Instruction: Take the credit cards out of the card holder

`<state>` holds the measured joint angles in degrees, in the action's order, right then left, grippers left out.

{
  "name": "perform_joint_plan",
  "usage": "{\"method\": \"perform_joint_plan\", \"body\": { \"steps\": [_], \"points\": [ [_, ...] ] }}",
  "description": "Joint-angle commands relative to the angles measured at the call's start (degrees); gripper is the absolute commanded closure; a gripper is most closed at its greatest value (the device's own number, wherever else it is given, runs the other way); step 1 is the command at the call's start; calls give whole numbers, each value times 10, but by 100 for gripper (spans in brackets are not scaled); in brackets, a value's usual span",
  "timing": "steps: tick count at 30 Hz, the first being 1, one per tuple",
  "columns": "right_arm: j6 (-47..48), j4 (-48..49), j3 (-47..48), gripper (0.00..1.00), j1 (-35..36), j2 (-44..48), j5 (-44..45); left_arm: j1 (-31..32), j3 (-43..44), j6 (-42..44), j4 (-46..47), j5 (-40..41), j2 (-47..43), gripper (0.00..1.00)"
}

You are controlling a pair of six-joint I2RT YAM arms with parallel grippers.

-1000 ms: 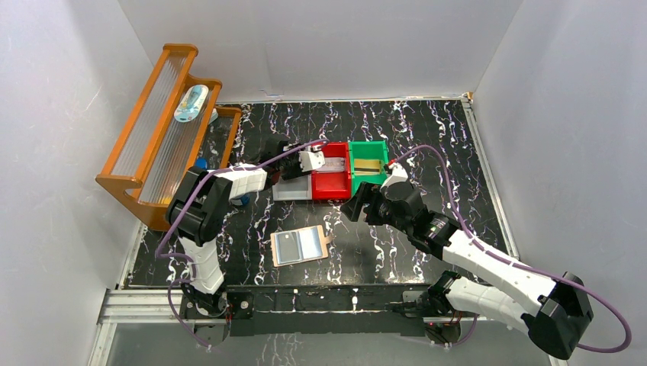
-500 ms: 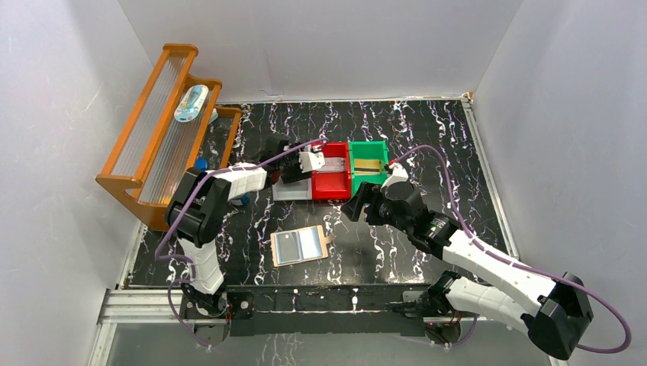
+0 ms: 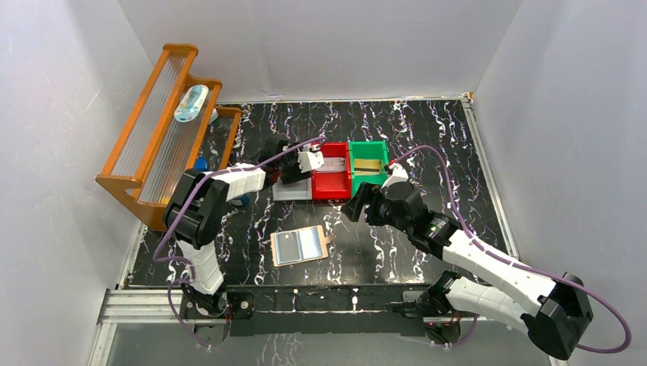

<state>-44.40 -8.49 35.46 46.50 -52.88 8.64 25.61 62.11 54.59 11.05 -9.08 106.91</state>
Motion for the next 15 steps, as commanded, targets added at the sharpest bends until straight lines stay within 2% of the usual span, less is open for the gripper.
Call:
{"method": "perform_joint_plan", "body": {
  "steps": [1,7,12,15],
  "points": [
    [5,14,19,7,-3,2,-2,-2,-25,-27,-5,-41,-77,37],
    [10,14,29,6,-3,-14,-21,-2,-81,-107,61,-68,-164,23],
    [9,23,35,6,-3,-35,-49,-2,-120,-246,104,-56,-264,15],
    [7,31,40,6,-4,-56,-71,-2,-160,-337,129,-13,-350,4]
  ]
}}
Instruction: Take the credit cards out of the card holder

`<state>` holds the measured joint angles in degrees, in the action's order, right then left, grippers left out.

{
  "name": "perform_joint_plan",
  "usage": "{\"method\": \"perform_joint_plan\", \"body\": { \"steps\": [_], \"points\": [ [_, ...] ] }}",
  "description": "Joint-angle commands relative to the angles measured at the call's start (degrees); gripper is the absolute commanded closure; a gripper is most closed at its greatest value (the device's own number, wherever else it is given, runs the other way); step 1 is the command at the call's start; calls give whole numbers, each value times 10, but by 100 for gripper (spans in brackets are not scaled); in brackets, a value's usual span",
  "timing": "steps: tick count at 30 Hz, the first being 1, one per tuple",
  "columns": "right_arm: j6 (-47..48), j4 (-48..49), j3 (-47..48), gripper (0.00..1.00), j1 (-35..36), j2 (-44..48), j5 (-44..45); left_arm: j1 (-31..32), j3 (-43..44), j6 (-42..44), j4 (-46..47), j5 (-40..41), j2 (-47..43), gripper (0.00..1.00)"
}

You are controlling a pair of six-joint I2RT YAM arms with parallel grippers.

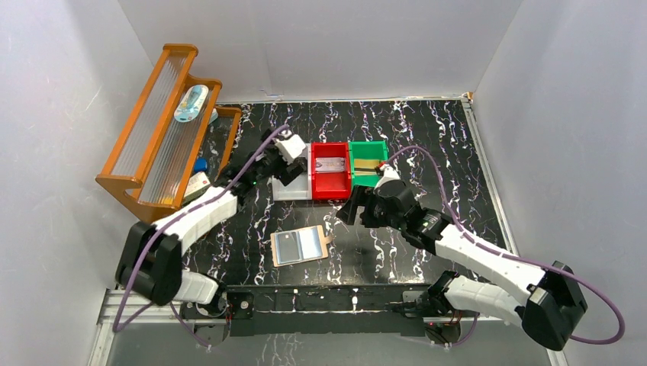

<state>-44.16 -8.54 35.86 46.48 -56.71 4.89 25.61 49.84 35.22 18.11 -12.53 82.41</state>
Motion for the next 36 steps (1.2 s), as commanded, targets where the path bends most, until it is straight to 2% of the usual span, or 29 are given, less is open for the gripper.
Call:
{"method": "perform_joint_plan", "body": {
  "steps": [1,3,7,9,13,18,21,25,31,36],
  "points": [
    [4,34,39,6,-3,-27,-40,-3,-47,-171,51,35,-131,2],
    [2,39,46,6,-3,-47,-59,-3,-64,-225,23,61,-189,2],
    [-7,61,61,18,1,-94,-106,-5,-100,-360,-64,119,-292,2],
    [-10,60,76,22,20,-121,-97,-5,-111,-408,-127,150,-335,2],
    [2,-7,149,23,117,-201,20,-6,-131,-545,-257,265,-415,2],
    [-8,-100,253,28,197,-314,122,-6,-157,-666,-371,324,-488,2],
    [-11,-135,306,29,228,-370,160,-6,-160,-705,-414,334,-508,2],
    [-12,-172,371,27,252,-441,175,-6,-149,-730,-472,391,-527,2],
    [-10,-202,436,25,267,-512,177,-6,-132,-701,-518,462,-534,2],
    [-10,-216,471,25,272,-551,175,-6,-127,-707,-532,476,-537,2]
  ]
}}
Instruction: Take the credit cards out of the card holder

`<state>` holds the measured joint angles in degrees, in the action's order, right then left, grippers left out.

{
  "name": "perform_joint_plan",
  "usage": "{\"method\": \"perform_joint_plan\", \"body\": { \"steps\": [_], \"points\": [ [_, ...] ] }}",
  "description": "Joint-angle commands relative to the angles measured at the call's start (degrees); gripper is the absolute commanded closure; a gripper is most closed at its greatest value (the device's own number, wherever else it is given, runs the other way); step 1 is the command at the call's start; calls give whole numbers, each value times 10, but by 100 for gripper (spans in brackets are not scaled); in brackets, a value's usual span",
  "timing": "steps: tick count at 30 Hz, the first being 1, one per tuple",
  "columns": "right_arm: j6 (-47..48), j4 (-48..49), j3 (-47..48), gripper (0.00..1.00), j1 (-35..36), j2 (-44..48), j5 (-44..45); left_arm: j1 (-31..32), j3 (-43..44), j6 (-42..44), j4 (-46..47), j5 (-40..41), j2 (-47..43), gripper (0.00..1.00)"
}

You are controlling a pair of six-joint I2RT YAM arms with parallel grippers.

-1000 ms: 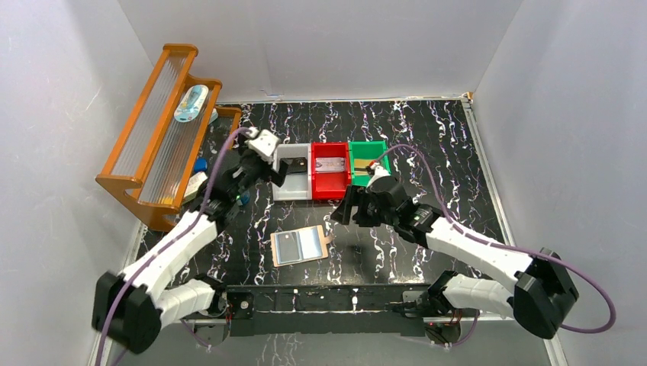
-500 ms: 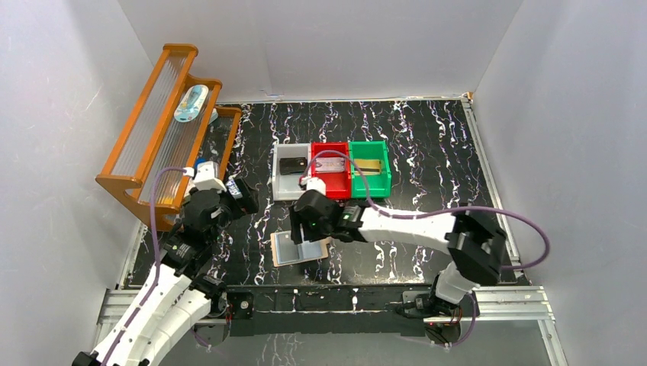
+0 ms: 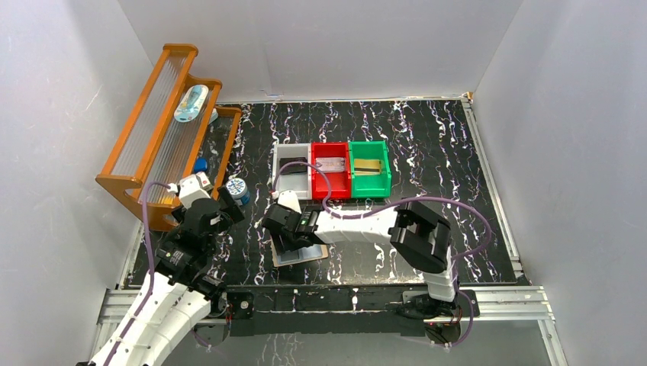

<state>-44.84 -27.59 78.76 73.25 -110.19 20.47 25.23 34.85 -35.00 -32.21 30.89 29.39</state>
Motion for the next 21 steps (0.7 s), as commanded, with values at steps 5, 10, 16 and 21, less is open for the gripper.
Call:
{"method": "perform_joint_plan", "body": {
  "steps": [5,10,16,21],
  "points": [
    [-3,-43,69,22,8,-40,22,-1,25,-6,-32,62,-16,2],
    [-5,-63,88,20,10,-55,31,-2,22,-11,-33,76,-30,2],
    [-4,-77,98,20,11,-74,28,-2,23,-10,-34,79,-34,2],
    [-8,-88,100,21,11,-90,26,-2,23,-11,-34,74,-29,2]
  ]
}}
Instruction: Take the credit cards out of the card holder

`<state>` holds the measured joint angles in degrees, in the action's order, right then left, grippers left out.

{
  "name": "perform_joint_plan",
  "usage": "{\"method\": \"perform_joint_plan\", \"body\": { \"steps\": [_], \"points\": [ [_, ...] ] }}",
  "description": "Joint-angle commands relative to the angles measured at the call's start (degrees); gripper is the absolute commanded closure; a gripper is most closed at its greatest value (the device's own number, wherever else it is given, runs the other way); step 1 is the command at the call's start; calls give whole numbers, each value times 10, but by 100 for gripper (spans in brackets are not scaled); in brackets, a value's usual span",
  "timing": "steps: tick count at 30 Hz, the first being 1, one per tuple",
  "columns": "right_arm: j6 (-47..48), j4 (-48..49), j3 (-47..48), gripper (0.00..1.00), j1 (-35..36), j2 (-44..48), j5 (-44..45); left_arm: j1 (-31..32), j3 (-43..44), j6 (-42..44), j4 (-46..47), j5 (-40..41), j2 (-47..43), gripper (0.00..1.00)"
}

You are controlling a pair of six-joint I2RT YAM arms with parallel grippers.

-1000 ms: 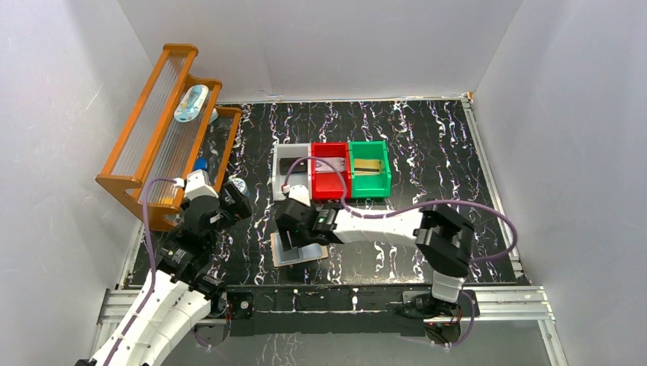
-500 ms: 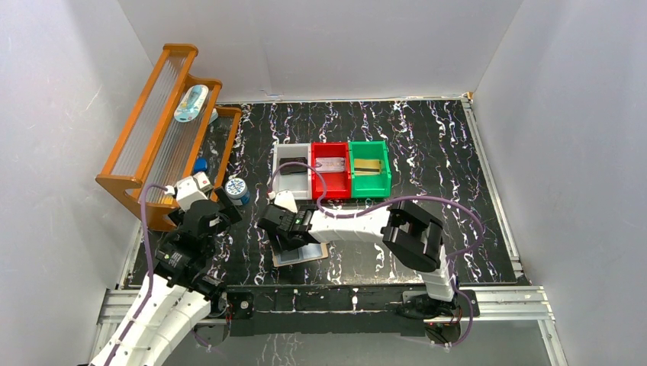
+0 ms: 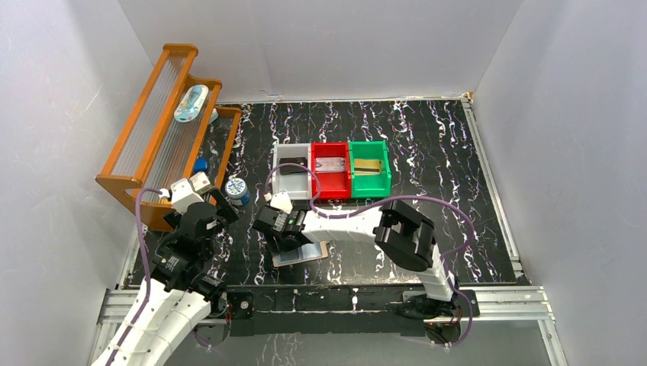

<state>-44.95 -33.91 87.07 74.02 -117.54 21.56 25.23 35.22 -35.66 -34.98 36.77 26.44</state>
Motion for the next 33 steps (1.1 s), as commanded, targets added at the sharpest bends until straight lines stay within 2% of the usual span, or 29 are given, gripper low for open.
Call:
{"method": "perform_joint_plan", "body": {
  "steps": [1,4,12,16,21,25,33],
  "points": [
    [-8,-25,16,21,4,-17,15,-2,20,-3,-7,14,2,2],
    [-10,-23,11,24,4,-13,15,-2,20,-3,-7,12,6,2],
    [-9,9,-15,43,2,-1,-4,-2,19,-1,-5,4,12,2],
    [-13,30,-38,47,-6,12,-17,-2,19,2,-2,-8,20,2],
    [-15,88,-93,51,-25,43,-59,-2,19,5,1,-21,30,2],
    [-8,170,-154,50,-46,76,-116,-2,17,9,9,-42,34,2],
    [-31,334,-288,48,-111,132,-256,-2,1,1,36,-173,43,2]
  ]
}}
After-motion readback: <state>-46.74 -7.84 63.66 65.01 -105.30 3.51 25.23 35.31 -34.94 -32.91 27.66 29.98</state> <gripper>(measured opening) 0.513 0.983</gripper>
